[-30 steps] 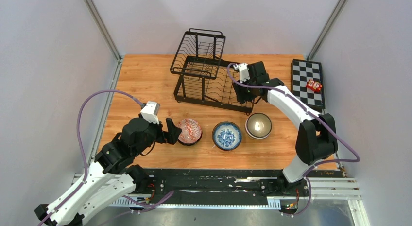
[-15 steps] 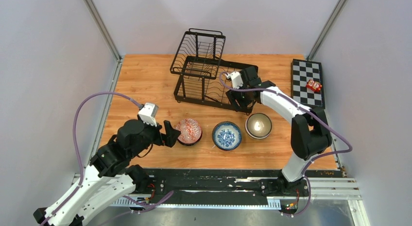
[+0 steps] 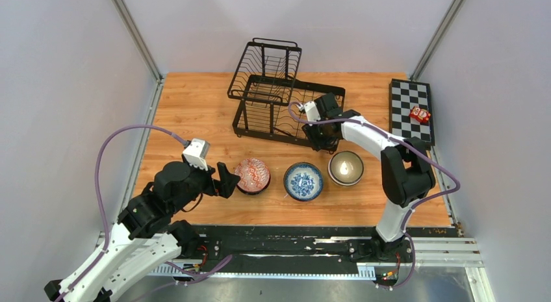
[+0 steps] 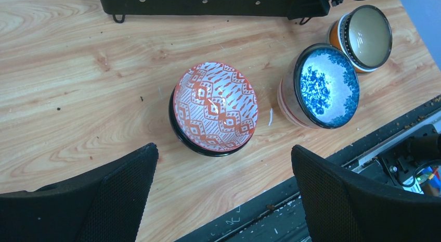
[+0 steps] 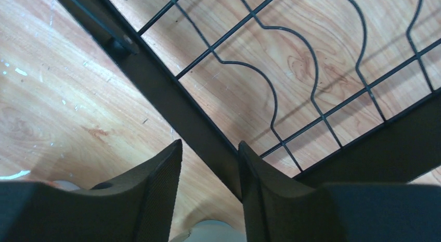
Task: Load the bowls into the dish rack
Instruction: Adjust the dish rack at the center of the board.
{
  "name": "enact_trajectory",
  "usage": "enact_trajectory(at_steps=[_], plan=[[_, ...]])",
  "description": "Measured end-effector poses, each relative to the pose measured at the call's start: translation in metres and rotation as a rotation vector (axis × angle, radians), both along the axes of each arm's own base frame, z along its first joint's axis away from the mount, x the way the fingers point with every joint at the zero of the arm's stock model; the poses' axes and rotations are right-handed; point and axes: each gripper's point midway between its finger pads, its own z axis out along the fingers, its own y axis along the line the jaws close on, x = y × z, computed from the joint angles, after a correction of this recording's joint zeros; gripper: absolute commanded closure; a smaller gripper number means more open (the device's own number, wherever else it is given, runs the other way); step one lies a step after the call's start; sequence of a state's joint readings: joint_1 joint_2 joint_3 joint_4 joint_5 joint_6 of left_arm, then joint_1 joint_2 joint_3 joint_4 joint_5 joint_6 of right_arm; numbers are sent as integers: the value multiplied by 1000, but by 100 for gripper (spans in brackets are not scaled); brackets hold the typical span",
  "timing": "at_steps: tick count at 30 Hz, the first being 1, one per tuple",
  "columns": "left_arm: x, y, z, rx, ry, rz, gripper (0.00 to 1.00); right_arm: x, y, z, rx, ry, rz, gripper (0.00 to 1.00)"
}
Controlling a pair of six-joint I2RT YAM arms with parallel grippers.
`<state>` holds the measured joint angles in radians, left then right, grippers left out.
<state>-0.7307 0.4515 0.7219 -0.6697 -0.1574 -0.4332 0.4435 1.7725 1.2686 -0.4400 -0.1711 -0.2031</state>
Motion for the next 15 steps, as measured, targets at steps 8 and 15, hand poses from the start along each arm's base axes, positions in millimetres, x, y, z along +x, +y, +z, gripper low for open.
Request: enact_trajectory(at_steps=[8, 15], plan=[[0, 0, 0, 1, 0, 0, 0, 1, 8, 1, -21, -35, 66, 97], [0, 0, 0, 2, -1, 0, 0, -16, 39, 2, 19, -26, 171, 97]])
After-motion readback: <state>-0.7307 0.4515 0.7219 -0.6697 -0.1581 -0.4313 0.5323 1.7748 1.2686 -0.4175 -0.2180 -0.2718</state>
